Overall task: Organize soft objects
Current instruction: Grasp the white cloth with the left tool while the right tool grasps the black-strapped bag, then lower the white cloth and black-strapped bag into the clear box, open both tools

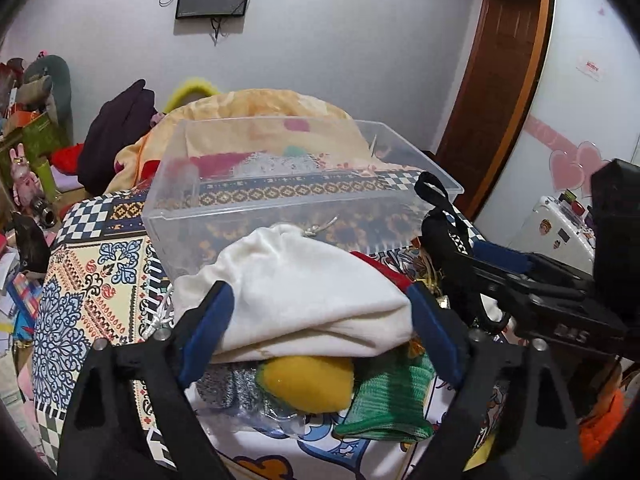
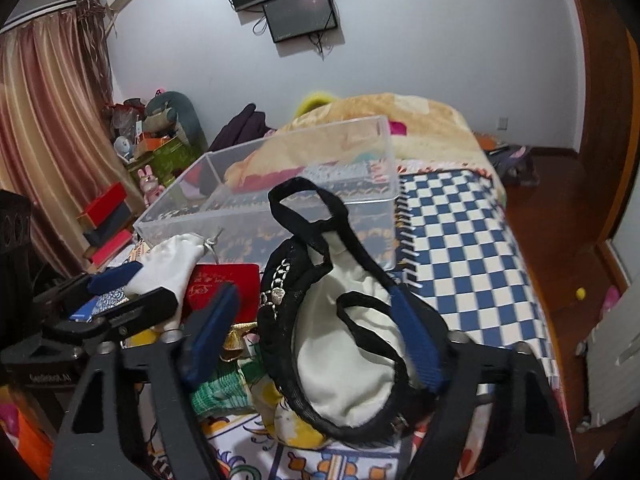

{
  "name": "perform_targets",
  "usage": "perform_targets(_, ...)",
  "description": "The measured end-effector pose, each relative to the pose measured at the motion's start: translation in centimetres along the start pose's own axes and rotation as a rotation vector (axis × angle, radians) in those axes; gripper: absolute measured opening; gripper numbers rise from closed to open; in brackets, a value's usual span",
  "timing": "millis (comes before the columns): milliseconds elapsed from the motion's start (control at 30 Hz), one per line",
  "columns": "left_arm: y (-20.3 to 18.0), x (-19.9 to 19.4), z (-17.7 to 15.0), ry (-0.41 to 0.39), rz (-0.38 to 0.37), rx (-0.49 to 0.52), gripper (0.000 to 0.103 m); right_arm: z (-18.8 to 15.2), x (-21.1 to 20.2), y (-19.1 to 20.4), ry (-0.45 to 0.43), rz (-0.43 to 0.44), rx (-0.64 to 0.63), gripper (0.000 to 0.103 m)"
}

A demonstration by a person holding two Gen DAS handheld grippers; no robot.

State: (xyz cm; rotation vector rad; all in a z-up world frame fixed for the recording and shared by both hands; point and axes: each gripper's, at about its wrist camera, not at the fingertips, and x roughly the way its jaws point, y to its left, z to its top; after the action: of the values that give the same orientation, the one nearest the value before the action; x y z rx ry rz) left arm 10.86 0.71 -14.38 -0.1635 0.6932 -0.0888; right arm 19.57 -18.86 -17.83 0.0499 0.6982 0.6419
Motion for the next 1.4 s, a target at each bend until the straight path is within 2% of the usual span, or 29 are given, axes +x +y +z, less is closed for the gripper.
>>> perform_targets(33, 0.0, -0.1, 0.0, -0.003, -0.002, 0.0, 0.08, 0.0, 0.2, 0.0, 0.007, 0.008, 0.001, 0.05)
perform_targets(133, 0.2, -0.2, -0.2, -0.015, -0.014, -0.002, 0.069, -0.2, 0.6, 0.0, 0.027, 0.046, -0.005, 0.032)
perform_targets(167, 0.2, -0.3, -0.2, -0.02, -0.008, 0.002, 0.066, -0.3, 0.5, 0.1, 0.026, 0.051, -0.006, 0.03)
perform_targets(233, 0.1, -0.3, -0.4, -0.016, 0.002, 0.014, 0.052, -0.4, 0.3, 0.5, 0.023, 0.056, -0.016, 0.02)
perform_targets(333, 0.2, -0.3, -0.5, -0.01, 0.01, 0.016, 0.037, -0.3, 0.1, 0.9, 0.012, 0.044, -0.034, 0.018)
perform_targets(433, 0.6, -0.6, -0.4, -0.014, 0.003, -0.006, 0.029, 0.0, -0.4, 1.3, -0.007, 0.037, -0.043, 0.016)
perform_targets(633, 0.9, -3.2, 0.2, -0.068, -0.005, -0.022, 0.026, 1.2, -2.1, 1.2, -0.062, 0.029, -0.059, 0.013)
perform_targets(767, 0.7, -5.0, 0.9, -0.099, -0.036, -0.012, 0.026, 1.8, -3.2, 1.5, -0.105, 0.027, -0.068, 0.012)
perform_targets(1033, 0.0, -4.1, 1.0, -0.051, -0.082, 0.001, 0.027, 2.5, -3.9, 3.1, -0.142, 0.058, -0.125, 0.012)
perform_targets(1200, -0.3, -3.4, 0.6, -0.031, -0.093, 0.001, 0.027, 1.7, -1.8, 4.4, -0.086, 0.106, -0.167, 0.012)
perform_targets(1333, 0.2, -3.8, 0.8, -0.04, -0.115, -0.025, 0.027, 0.6, 1.1, 5.2, -0.009, 0.125, -0.19, 0.012)
perform_targets(1400, 0.5, -4.2, 1.0, -0.053, -0.104, -0.032, 0.027, 0.3, 2.0, 5.6, 0.014, 0.125, -0.2, 0.012)
